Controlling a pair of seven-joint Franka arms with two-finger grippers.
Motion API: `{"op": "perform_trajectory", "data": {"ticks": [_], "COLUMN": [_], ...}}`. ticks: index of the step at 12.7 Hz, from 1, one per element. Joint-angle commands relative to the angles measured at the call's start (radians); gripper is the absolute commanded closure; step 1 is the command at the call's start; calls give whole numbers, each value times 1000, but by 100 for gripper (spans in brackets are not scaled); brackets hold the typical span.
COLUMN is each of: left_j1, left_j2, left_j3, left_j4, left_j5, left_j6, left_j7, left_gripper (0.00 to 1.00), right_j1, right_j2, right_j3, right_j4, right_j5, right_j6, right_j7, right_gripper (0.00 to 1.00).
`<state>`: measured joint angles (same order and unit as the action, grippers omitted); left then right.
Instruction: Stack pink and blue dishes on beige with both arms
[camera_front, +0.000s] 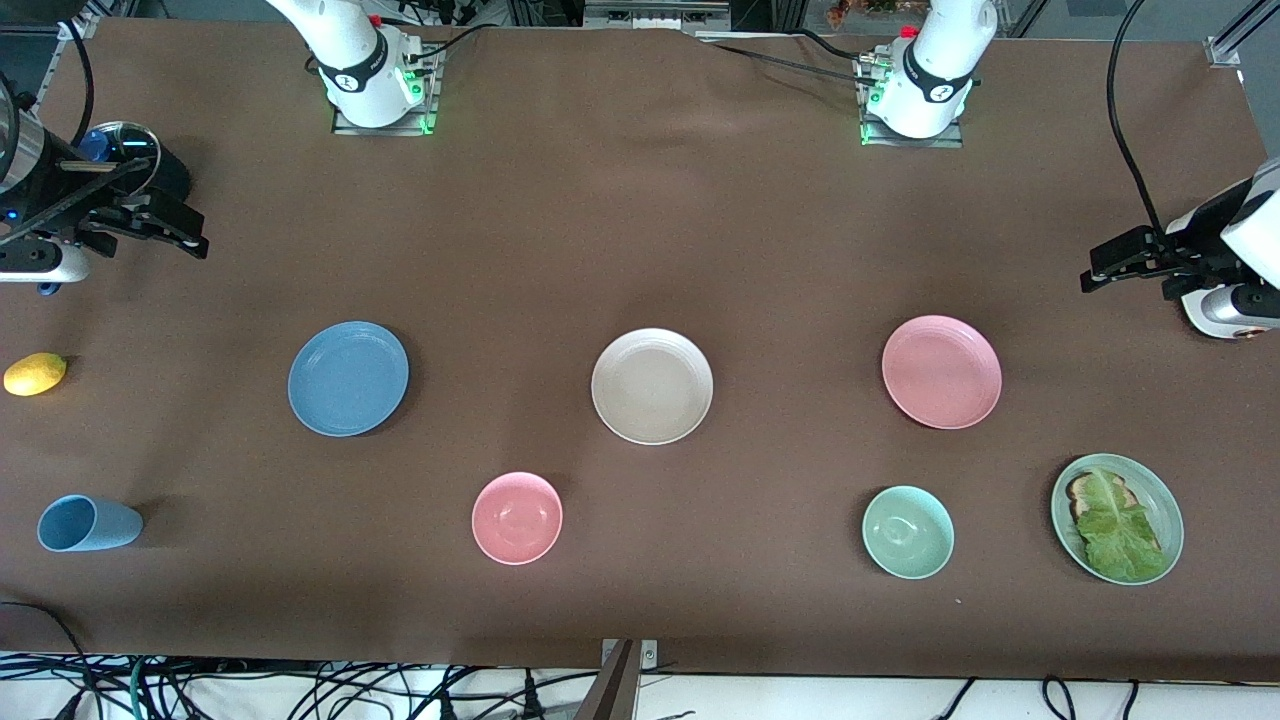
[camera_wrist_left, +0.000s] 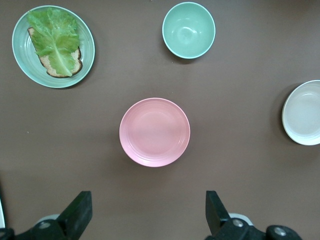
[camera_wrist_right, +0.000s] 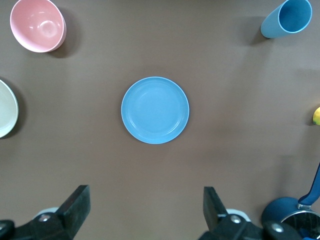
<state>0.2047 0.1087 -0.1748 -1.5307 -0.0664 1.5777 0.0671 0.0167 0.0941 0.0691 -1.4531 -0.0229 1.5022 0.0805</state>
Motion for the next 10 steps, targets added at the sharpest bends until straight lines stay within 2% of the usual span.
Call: {"op": "perform_trajectory", "data": {"ticks": [1,10], "left_j1": [-1,-2], "left_j2": [16,16], "left_j3": [-2,-3], "left_j4": [37,37], "left_j5": [-26,-27], "left_j6": [-13,-13], "left_j7": [14,14], "left_gripper": [0,0], "right_j1": [-3,-4], "right_j2": [-4,-4], "right_j3": [5,3], "right_j4": [-3,-3], "right_j5": [1,3], "right_j6": [3,3], "right_j7": [16,16], "right_gripper": [0,0]}}
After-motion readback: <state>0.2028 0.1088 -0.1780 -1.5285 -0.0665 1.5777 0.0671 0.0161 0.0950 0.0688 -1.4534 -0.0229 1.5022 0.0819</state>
